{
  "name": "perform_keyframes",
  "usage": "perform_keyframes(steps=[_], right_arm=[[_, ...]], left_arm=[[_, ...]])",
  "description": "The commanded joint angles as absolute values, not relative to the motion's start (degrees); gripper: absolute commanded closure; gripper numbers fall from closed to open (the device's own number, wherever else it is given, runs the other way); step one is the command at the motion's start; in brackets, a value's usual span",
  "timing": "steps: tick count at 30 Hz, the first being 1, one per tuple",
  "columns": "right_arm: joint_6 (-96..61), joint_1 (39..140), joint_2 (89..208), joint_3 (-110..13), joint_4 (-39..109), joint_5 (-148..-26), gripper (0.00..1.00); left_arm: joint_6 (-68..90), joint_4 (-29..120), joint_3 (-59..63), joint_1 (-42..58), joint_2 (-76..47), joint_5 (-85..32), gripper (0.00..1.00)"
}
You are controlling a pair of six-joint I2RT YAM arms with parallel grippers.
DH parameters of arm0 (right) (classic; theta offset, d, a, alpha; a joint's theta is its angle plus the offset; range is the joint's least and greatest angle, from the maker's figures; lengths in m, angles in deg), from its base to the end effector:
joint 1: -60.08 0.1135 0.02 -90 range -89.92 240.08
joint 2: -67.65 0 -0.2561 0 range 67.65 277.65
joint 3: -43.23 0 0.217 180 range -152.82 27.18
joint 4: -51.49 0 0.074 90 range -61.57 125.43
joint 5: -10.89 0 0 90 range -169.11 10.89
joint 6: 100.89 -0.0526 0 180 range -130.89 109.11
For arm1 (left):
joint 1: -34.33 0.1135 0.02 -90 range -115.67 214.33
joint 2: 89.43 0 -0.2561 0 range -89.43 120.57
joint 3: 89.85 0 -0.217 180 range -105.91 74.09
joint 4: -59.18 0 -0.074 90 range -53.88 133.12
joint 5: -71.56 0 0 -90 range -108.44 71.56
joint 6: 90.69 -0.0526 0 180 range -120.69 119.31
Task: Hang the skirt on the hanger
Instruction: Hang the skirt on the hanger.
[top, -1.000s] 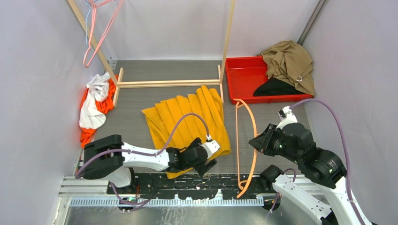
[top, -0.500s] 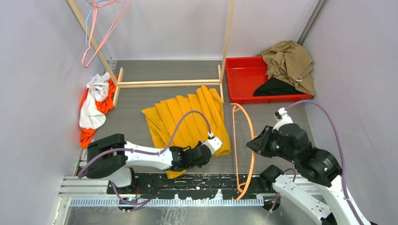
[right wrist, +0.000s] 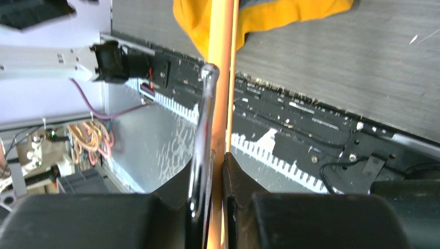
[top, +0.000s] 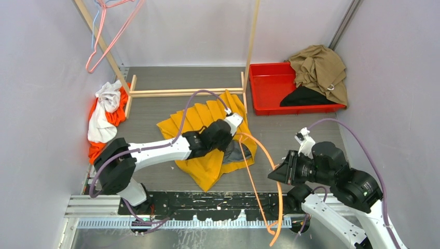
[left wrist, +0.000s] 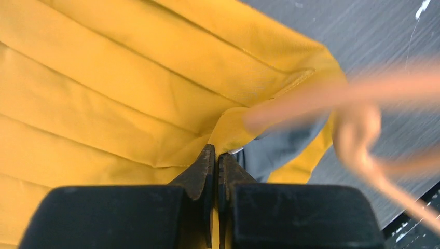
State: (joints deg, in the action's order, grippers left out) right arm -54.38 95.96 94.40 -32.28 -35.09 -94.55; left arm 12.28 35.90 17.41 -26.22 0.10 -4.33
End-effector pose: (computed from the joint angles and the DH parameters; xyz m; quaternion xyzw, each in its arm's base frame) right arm 0.0184 0.0306 0.3155 0.0001 0.8919 0.3711 0.2583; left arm 0.1691 -0.2735 0.2264 0.3155 0.8442 -0.1615 0.4022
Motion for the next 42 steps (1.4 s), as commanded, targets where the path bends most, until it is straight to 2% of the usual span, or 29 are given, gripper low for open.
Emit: perform_keyframes(steps=[1,9,29,34,38,42], right_arm=[[-52.4,95.9,93.2,-34.7,-38.1,-103.1,0.99],[-52.6,95.9,91.7,-28.9,-39.0,-106.3,0.99],[-56.5,96.9,101.4,-13.5,-5.3,-100.8,0.99],[-57.2,103.9,105.9,-12.6,4.1,-92.2,0.99],[-55.7,115.8,113.0,-14.6,10.1,-76.2,0.99],[-53.3,121.4,118.1,-15.8,15.3,-65.3,0.99]], left_arm=[[9.6,35.6,12.0,-22.2,1.9,-9.2,1.0],[7.6,32.8,7.3,-20.5,1.9,-10.6,1.0],[11.4,26.1,1.1,-20.7,-9.5,-23.5,1.0],[11.9,23.1,-4.4,-22.3,-8.9,-25.9,1.0],[11.5,20.1,-8.3,-23.9,-7.5,-25.1,1.0],[12.5,18.3,-9.5,-25.5,-8.5,-25.0,1.0]])
